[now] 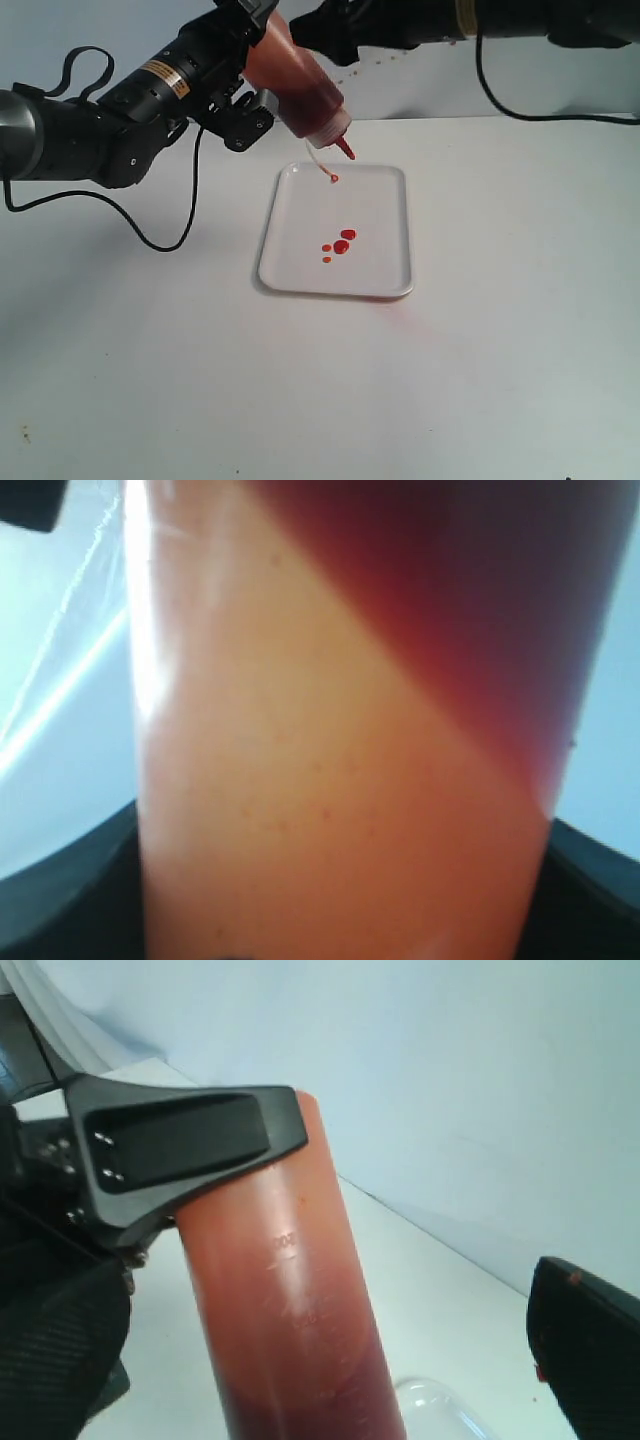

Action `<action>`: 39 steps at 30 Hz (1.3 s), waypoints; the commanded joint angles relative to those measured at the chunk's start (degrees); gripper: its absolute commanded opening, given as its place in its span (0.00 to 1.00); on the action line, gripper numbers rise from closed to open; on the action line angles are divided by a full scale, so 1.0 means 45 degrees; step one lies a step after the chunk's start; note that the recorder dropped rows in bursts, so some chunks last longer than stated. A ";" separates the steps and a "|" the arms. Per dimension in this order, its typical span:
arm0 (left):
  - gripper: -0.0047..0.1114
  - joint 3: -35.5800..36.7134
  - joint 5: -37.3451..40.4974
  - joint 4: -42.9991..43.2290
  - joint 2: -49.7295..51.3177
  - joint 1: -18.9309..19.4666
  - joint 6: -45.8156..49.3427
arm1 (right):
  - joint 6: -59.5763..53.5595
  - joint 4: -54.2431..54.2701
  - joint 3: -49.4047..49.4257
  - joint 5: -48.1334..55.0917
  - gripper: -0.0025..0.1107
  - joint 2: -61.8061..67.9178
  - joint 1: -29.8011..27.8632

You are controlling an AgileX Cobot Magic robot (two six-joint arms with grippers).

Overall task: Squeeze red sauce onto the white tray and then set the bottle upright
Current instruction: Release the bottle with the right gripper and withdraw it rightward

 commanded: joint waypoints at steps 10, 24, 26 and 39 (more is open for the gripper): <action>0.04 0.0604 -0.1054 -0.1564 -0.0230 -0.0042 -0.0271 | 0.0609 -0.0054 0.1921 -0.2318 0.87 -0.1386 -0.2734; 0.04 0.1619 -0.2329 -0.3141 -0.0230 -0.0042 -0.1926 | -0.0047 -0.0054 0.3706 -0.3592 0.02 -0.1389 -0.3637; 0.04 0.1698 -0.2545 -0.3453 -0.0230 -0.0042 -0.2359 | -0.0237 -0.0054 0.3929 -0.3592 0.02 -0.1389 -0.3637; 0.04 0.1928 -0.2694 -0.3507 -0.0230 -0.0042 -0.4264 | -0.4723 0.2934 0.7298 -0.2493 0.02 -0.1508 -0.3637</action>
